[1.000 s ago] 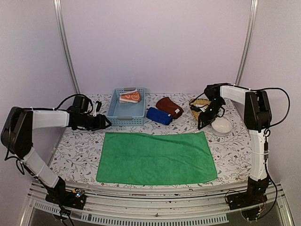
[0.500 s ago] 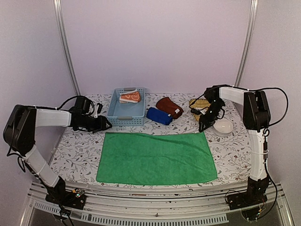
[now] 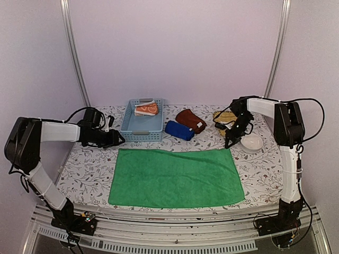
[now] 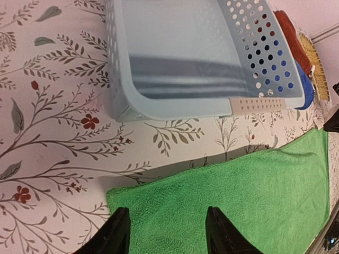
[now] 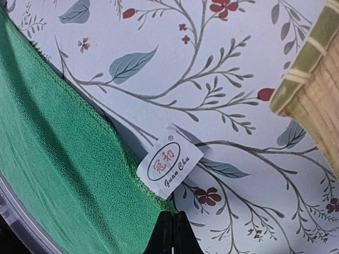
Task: Roll the towels
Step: Pick up the towel from the center of the board.
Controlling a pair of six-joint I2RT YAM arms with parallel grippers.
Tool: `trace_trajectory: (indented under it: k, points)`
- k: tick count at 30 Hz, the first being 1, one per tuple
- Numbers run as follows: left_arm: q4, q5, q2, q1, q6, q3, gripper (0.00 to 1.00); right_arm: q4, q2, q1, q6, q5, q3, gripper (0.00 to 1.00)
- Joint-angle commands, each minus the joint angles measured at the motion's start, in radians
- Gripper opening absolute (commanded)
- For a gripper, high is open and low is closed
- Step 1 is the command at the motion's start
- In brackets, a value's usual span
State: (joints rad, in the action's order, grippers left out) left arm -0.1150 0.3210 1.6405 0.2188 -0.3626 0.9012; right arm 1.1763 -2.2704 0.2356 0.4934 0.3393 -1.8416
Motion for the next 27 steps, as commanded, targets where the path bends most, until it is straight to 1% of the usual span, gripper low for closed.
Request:
trace_trajectory:
  k: [1,3,5,9,12,15,19,27]
  points:
    - [0.059,-0.017,-0.025,-0.052,0.016,-0.047,0.52,-0.091,0.054,-0.013,-0.033,-0.023,-0.002,0.02]
    - [0.097,0.003,-0.019,-0.081,0.002,-0.065,0.54,-0.125,0.062,-0.017,-0.052,-0.034,-0.001,0.02]
    - [0.099,0.004,0.004,-0.106,-0.013,-0.057,0.53,-0.149,0.064,-0.019,-0.067,-0.041,0.001,0.02]
    - [0.089,-0.002,0.076,-0.127,-0.007,-0.024,0.47,-0.147,0.050,-0.018,-0.072,-0.017,-0.004,0.02]
    - [0.101,0.049,0.130,-0.137,0.017,0.001,0.42,-0.143,0.042,-0.018,-0.071,0.008,-0.005,0.02]
    - [0.118,0.085,0.158,-0.137,0.055,0.007,0.44,-0.139,0.044,-0.018,-0.069,0.012,-0.008,0.02]
    - [0.187,0.120,0.143,-0.136,0.059,-0.042,0.47,-0.133,0.046,-0.018,-0.064,0.020,-0.006,0.03]
    - [0.184,0.178,0.196,-0.138,0.069,-0.026,0.45,-0.133,0.046,-0.018,-0.061,0.040,-0.005,0.03]
